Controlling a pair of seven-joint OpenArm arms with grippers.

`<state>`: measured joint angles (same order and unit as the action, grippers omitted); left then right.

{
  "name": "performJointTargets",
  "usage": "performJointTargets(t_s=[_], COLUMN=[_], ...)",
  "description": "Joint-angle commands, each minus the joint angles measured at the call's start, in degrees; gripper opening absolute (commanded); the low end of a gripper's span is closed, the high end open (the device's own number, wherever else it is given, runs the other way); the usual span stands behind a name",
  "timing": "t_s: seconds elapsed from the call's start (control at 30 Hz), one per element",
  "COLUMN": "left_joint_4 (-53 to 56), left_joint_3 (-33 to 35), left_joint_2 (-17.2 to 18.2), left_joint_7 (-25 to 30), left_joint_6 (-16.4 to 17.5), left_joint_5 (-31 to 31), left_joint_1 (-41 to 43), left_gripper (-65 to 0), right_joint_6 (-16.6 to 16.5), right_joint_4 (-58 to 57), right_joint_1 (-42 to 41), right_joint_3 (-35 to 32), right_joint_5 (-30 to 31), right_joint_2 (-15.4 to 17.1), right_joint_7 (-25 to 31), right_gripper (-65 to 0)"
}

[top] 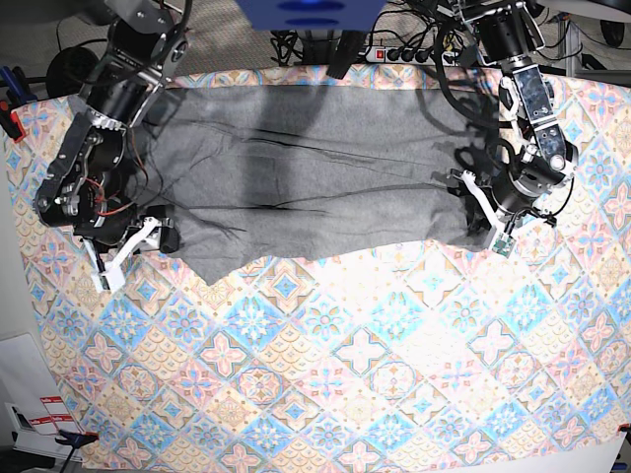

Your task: Fold the T-shirt properly

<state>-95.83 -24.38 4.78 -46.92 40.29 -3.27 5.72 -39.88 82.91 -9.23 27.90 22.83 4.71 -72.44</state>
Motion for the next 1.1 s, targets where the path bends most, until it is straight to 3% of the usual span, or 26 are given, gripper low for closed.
performJointTargets(t_s=[0.0, 0.1, 0.27, 0.47, 0.73, 0.87, 0.93, 1.07], left_joint_4=[-1.0, -1.1, -1.1, -1.1, -1.1, -1.1, -1.1, -1.3], left_joint_3=[-0.1, -0.1, -0.1, -0.1, -0.1, -0.1, -0.1, -0.1], left_joint_2=[0.5, 0.5, 0.6, 0.6, 0.7, 0.7, 0.7, 0.7], left_joint_7=[1.2, 1.2, 1.3, 1.2, 1.2, 1.2, 1.2, 1.1], left_joint_6=[-0.3, -0.3, -0.3, -0.3, -0.3, -0.3, -0.3, -0.3], left_joint_5=[0.5, 0.5, 0.5, 0.5, 0.5, 0.5, 0.5, 0.5], left_joint_1=[-0.7, -0.7, -0.7, -0.7, -0.5, -0.4, -0.4, -0.4], left_gripper=[-65.0, -65.0, -65.0, -65.0, -65.0, -65.0, -65.0, -65.0], right_joint_6=[-0.1, -0.1, -0.1, -0.1, -0.1, -0.1, -0.1, -0.1], right_joint_4=[0.9, 0.8, 0.8, 0.5, -2.0, -2.0, -2.3, -3.7], right_joint_1=[-1.0, -1.0, -1.0, -0.2, 0.3, 2.2, 2.2, 2.2], right_joint_3=[0.1, 0.1, 0.3, 0.3, 0.6, 2.6, 2.5, 1.9], right_joint_5=[0.9, 0.8, 0.6, 0.3, 0.3, 0.3, 0.3, 0.3], right_joint_2=[0.9, 0.9, 1.0, 1.0, 2.5, 2.5, 2.5, 2.6], right_joint_7=[0.8, 0.8, 0.8, 0.9, 2.7, 4.2, 4.4, 4.0], right_gripper=[-28.2, -33.0, -35.0, -49.3, -38.7, -37.5, -41.8, -58.1])
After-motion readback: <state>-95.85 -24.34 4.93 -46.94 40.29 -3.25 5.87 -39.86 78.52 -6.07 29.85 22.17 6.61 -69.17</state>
